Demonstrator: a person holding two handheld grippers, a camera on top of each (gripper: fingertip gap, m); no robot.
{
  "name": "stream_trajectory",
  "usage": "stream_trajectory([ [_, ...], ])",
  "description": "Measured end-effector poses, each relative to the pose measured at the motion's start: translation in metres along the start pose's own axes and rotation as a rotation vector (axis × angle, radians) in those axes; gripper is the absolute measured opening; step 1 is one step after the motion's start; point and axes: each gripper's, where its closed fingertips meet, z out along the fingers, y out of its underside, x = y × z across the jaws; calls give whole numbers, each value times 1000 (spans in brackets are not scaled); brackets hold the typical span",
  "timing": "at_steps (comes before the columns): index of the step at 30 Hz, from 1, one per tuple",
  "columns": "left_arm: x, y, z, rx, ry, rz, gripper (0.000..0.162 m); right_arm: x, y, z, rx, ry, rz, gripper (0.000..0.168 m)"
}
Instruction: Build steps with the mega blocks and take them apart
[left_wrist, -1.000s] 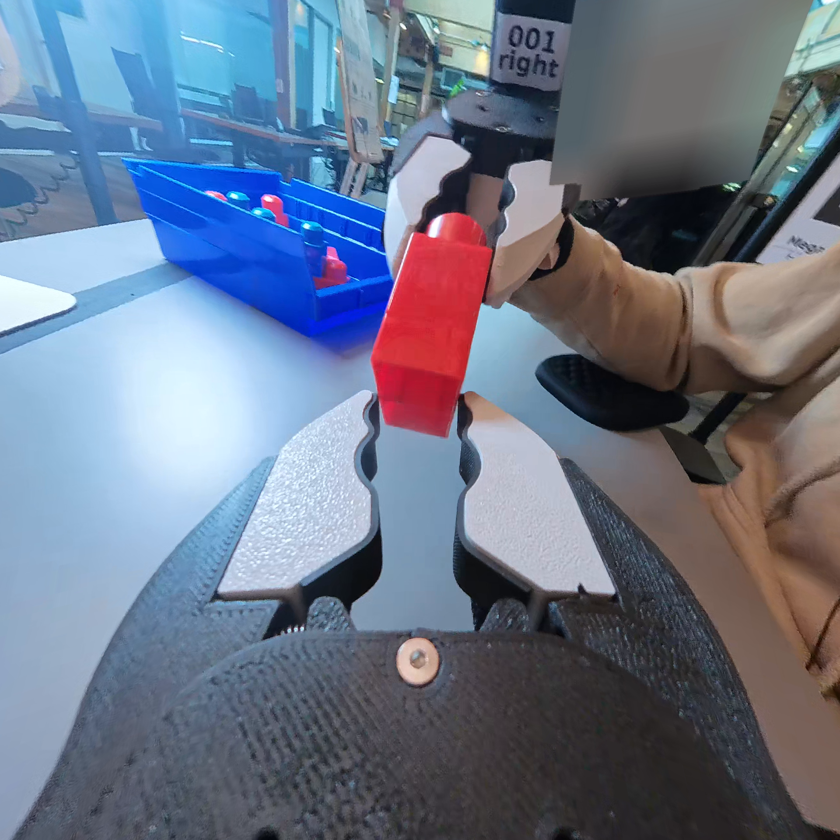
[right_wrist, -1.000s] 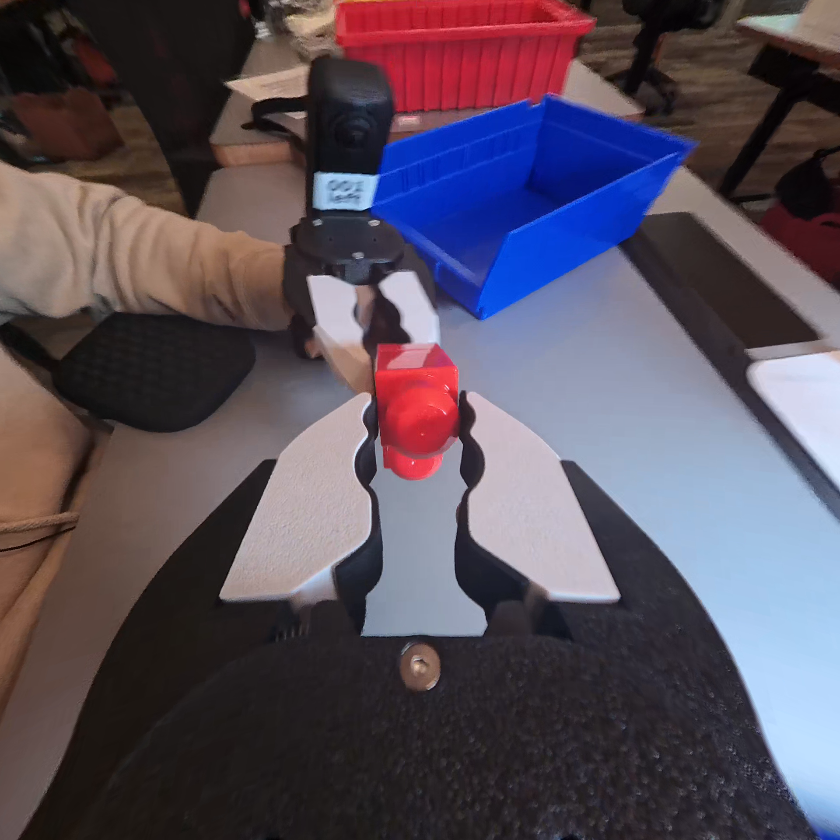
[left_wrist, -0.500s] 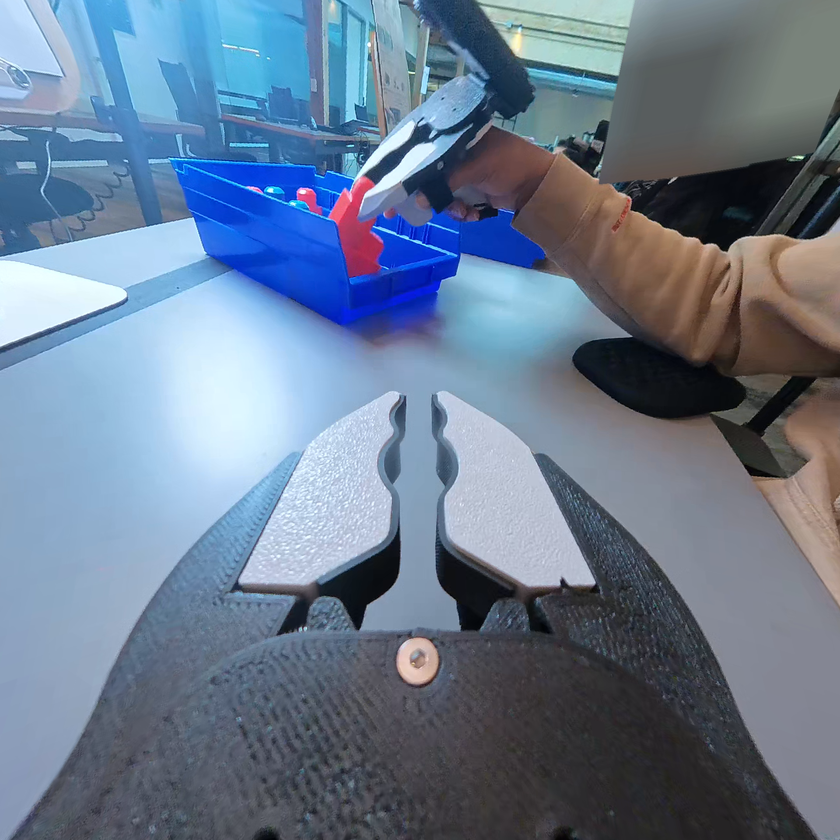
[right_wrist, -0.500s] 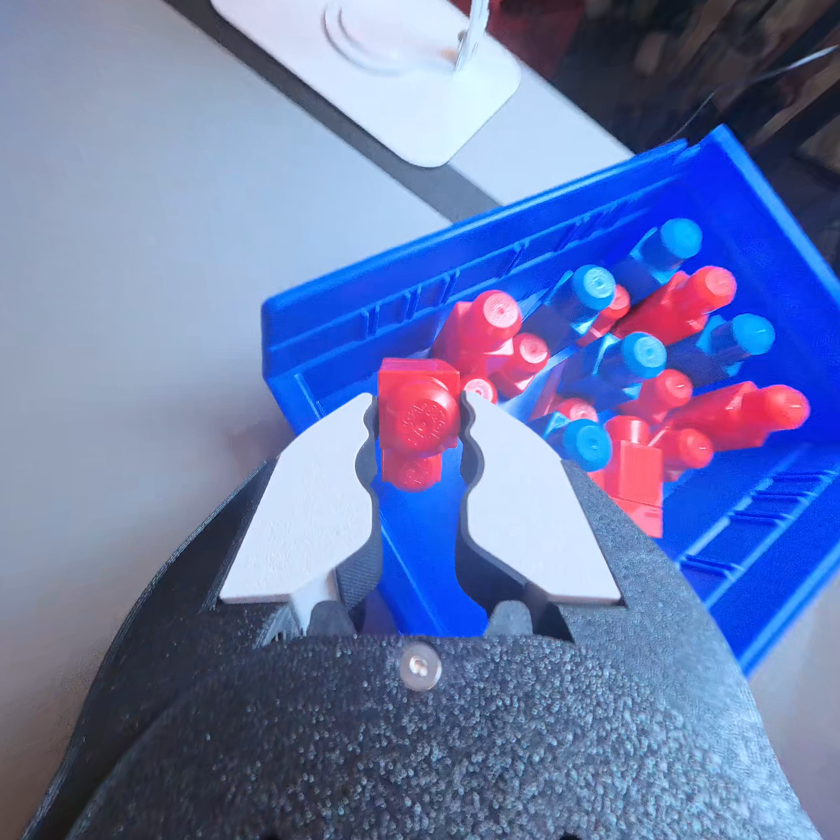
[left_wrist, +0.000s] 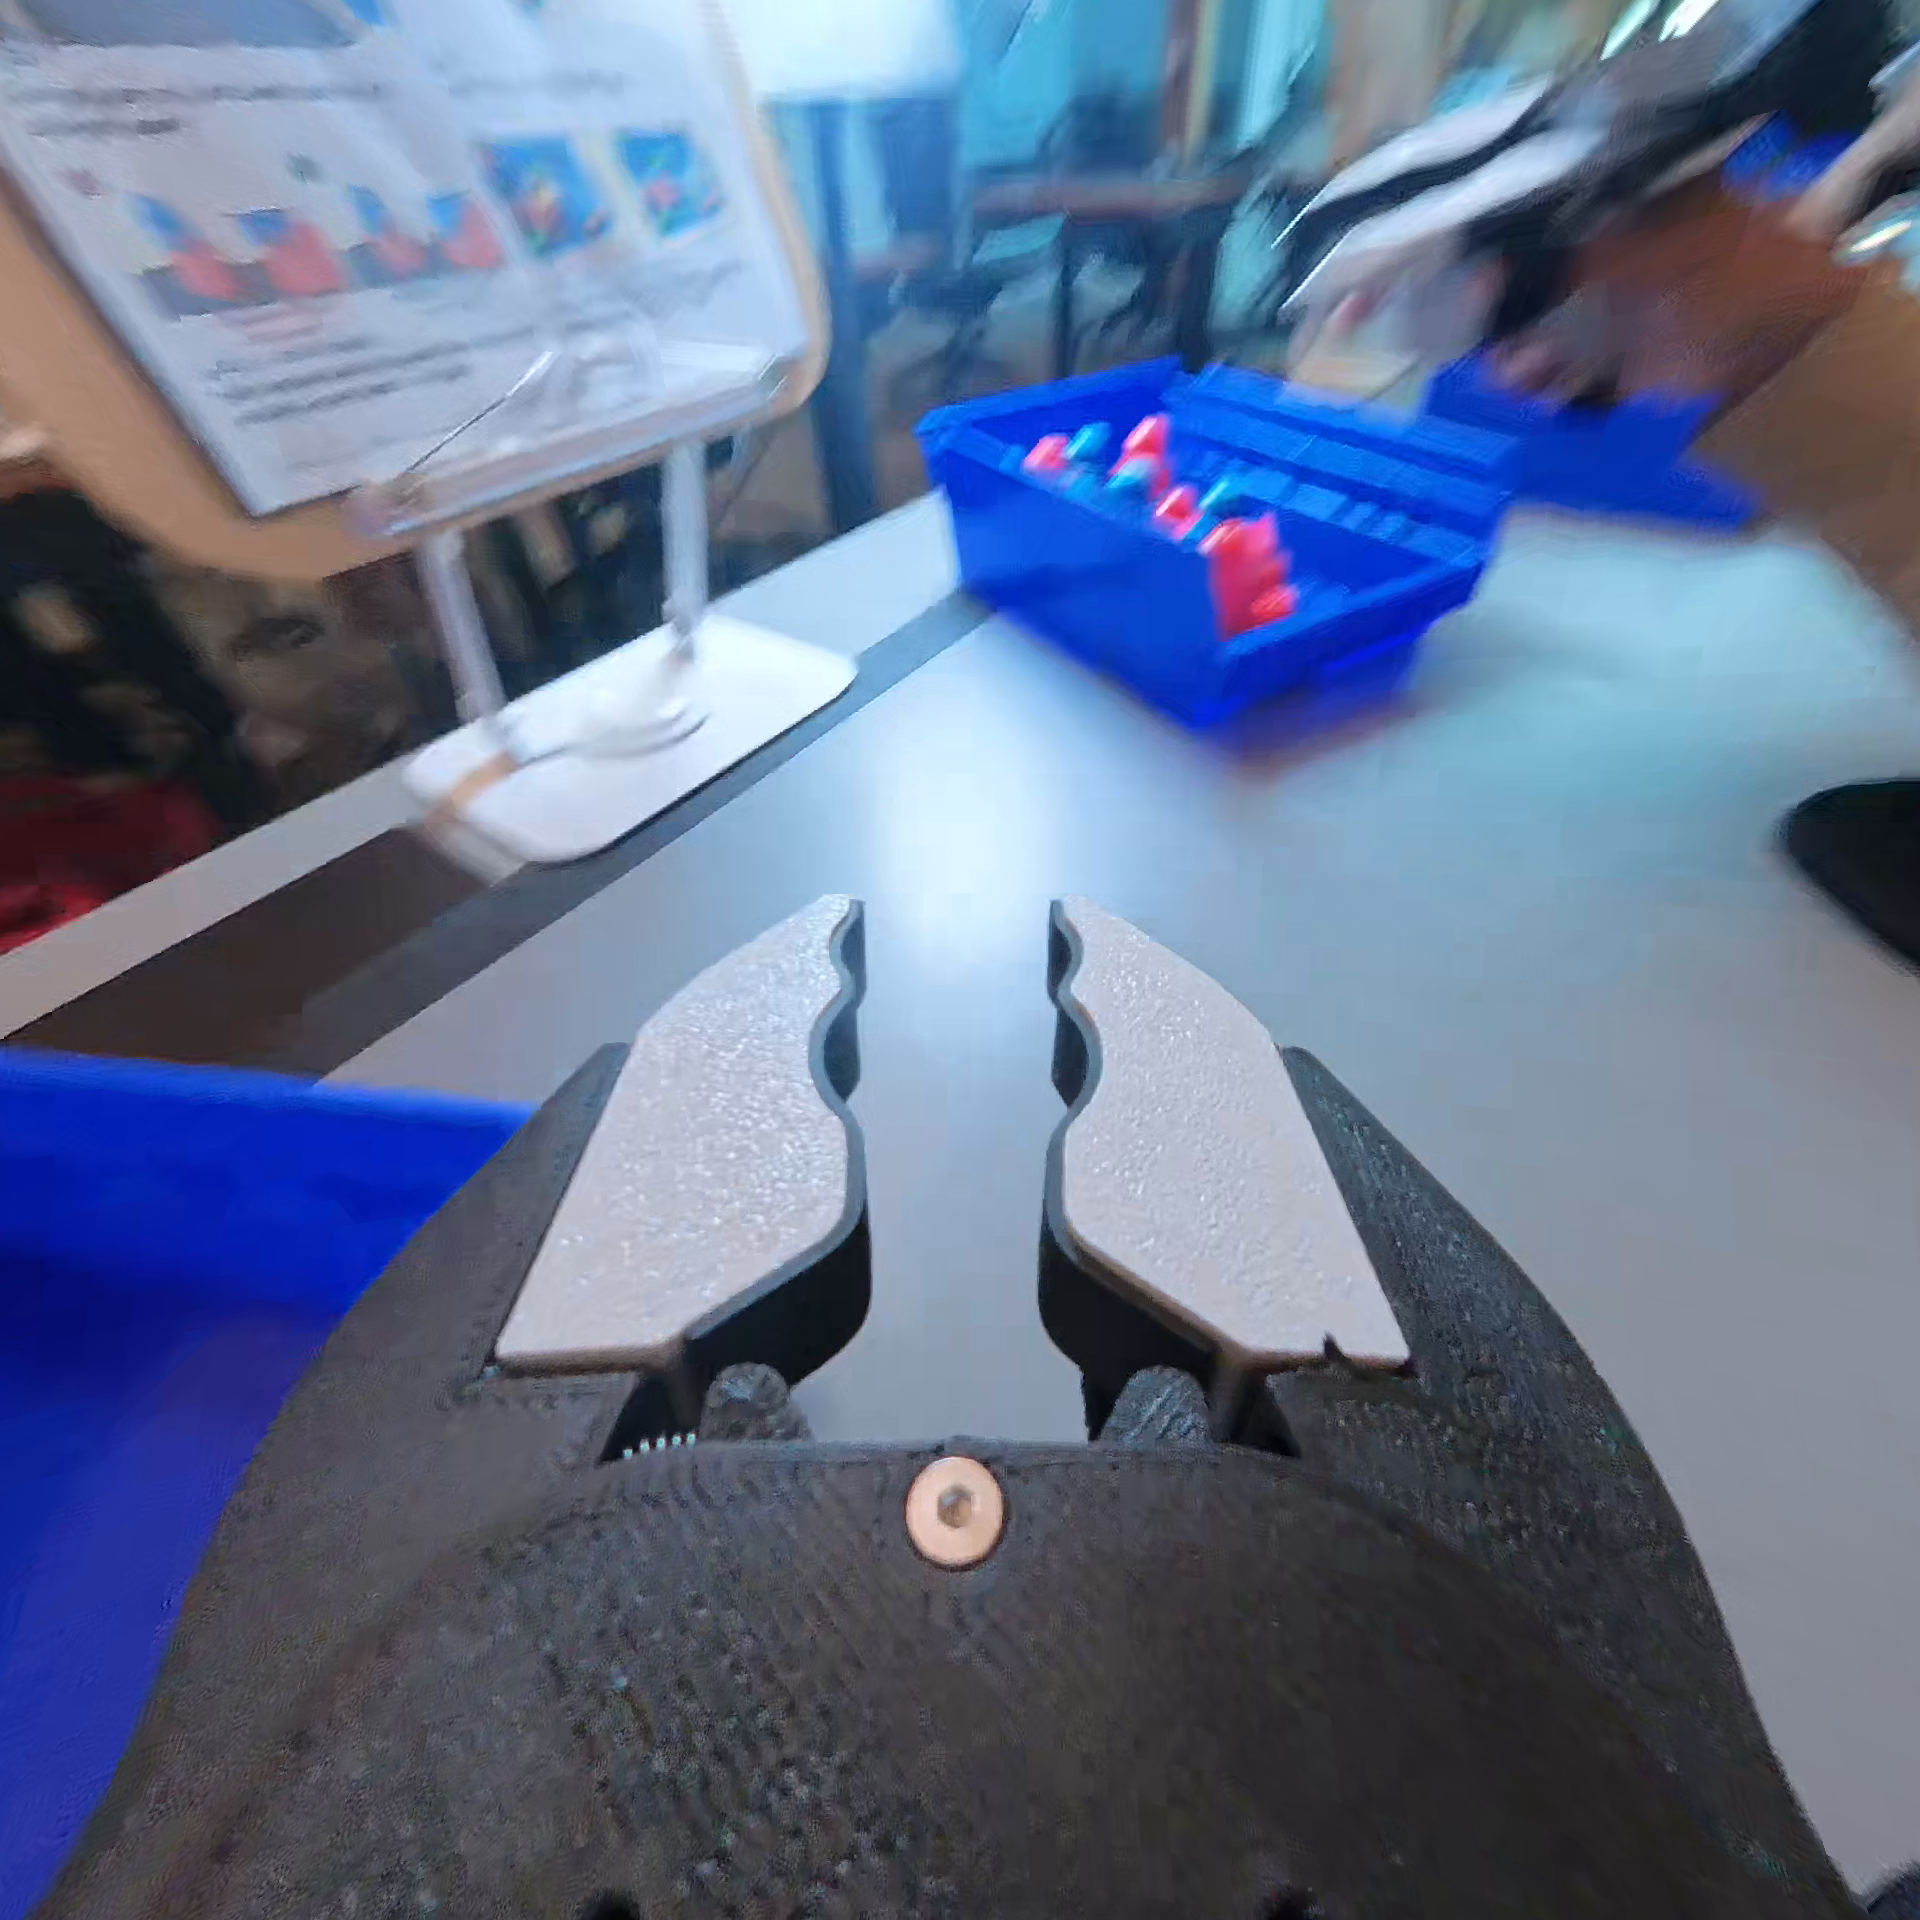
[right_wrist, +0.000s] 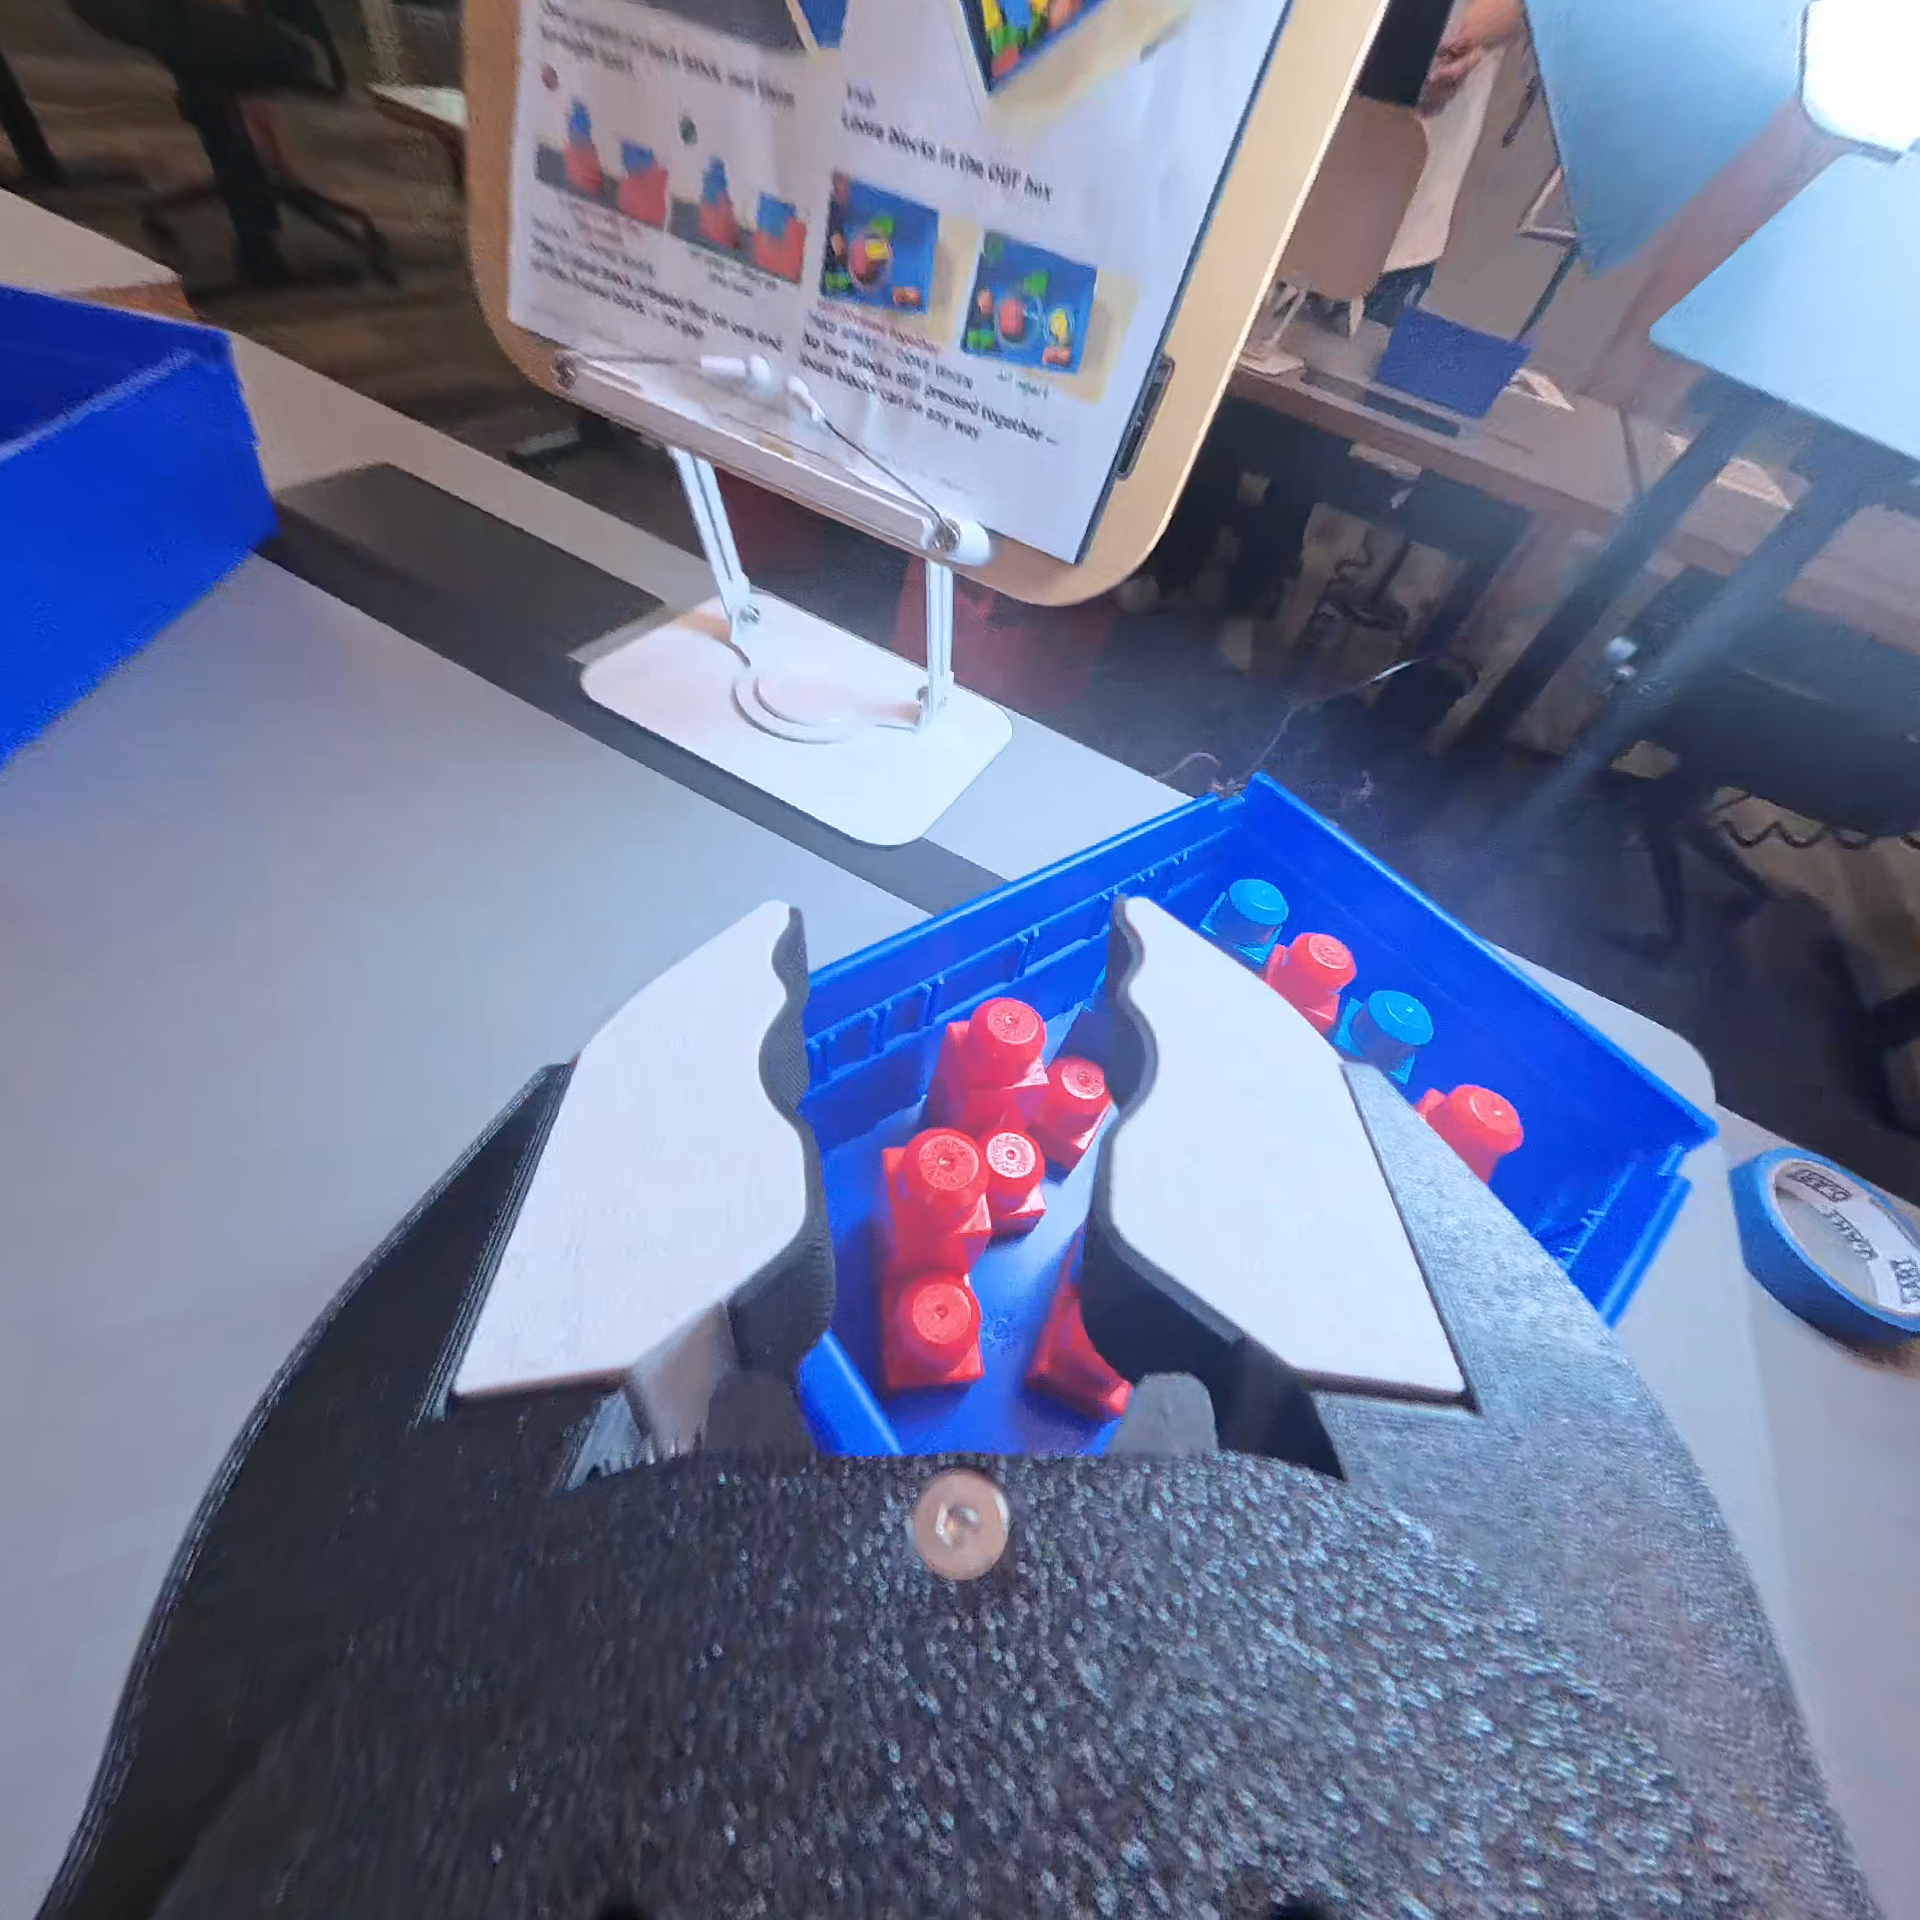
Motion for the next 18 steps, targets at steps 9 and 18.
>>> stream_trajectory([
  [9,-79,154,-56,-941,-302,268,58,-24,59,-40,-140,-97,-46,58],
  [18,1,137,20,-828,-185,478,29,3,91,-82,-152,72,-62,54],
])
